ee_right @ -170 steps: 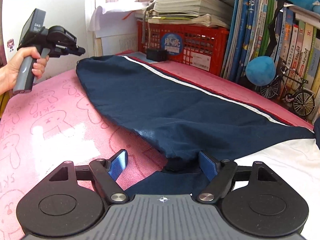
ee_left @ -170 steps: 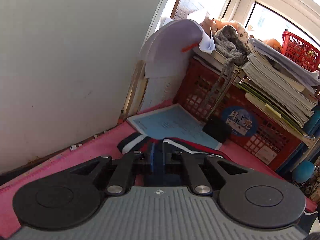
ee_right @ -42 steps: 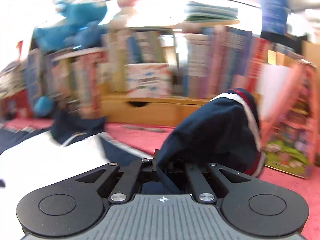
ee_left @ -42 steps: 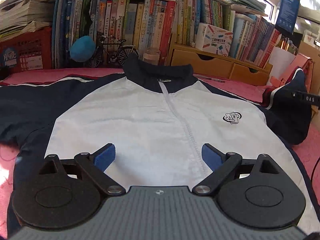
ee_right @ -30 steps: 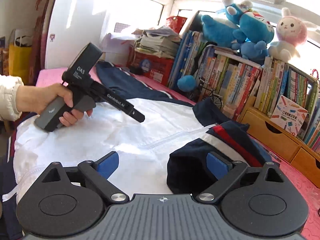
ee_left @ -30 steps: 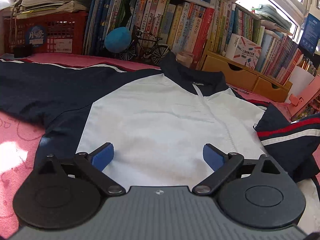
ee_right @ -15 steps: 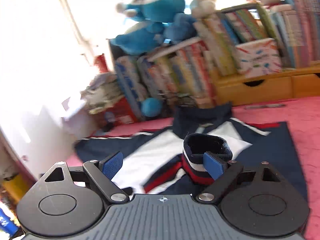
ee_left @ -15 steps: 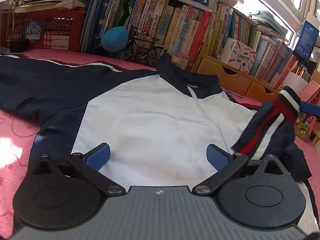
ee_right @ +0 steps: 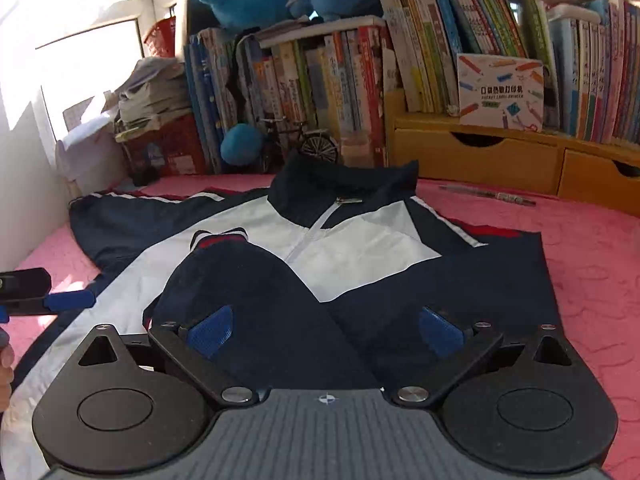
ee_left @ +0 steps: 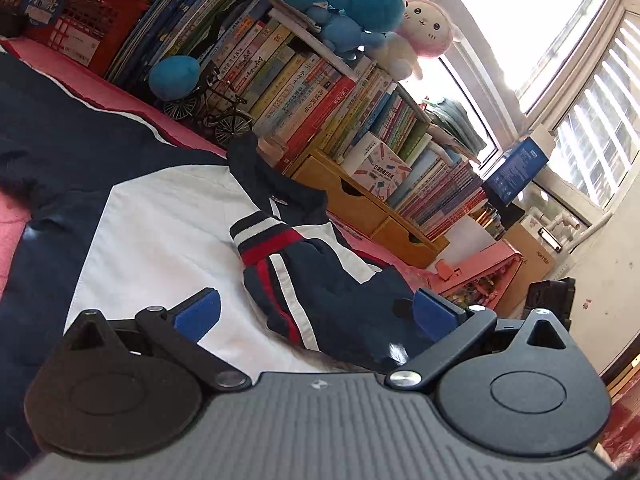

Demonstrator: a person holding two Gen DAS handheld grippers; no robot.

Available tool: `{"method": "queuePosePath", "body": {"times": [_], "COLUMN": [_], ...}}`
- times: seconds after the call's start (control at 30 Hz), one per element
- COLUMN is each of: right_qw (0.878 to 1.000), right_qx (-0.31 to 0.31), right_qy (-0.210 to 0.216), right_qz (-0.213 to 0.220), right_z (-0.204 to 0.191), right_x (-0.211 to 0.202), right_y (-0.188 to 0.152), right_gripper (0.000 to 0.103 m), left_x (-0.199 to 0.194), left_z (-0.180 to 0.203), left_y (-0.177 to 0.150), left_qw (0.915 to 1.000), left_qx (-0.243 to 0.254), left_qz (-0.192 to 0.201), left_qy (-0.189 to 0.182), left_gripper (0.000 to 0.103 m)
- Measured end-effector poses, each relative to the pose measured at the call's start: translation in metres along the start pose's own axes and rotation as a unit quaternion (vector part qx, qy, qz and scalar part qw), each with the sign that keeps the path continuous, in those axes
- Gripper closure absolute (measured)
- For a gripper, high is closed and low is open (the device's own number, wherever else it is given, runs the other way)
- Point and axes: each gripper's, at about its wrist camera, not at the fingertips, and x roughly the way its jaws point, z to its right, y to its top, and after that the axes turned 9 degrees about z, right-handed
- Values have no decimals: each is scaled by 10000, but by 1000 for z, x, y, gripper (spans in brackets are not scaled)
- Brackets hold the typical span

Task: Fold clothes
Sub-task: 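Fold the sleeve across the jacket front and open the right gripper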

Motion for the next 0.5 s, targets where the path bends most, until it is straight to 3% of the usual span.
{"method": "queuePosePath", "body": {"times": [0.07,0.13,0.17,0.2,0.33,0.4,0.5], "right_qw": [9959,9885,9919,9941,9902,9807,9572], "right_qx": [760,1185,845,504,-862,-1540,-2541], "right_qy": [393,795,848,900,1097,1187,1311], "right_qz": [-300,-503,-418,-332,15,188,447], "right_z": [13,12,-1,-13,-64,-89,-126], "right_x": [28,45,35,24,-16,-37,-67], "right_y": [0,-2,-7,-13,-35,-46,-62], "right_gripper": [2,27,58,72,75,75,71], "left_x": [-3,-6,-7,-9,-9,-8,-12], "left_z": [-8,-15,-17,-19,-24,-23,-16], "left_y": [0,2,3,6,9,8,0], "left_qw": [9994,9980,9975,9969,9957,9947,9952], "left_qx": [-337,-609,-682,-764,-883,-946,-892], "left_qz": [-42,-51,-66,-87,-154,-212,-296], "left_qy": [-95,-164,-167,-136,-230,-333,-258], "left_gripper": [0,0,0,0,0,0,0]}}
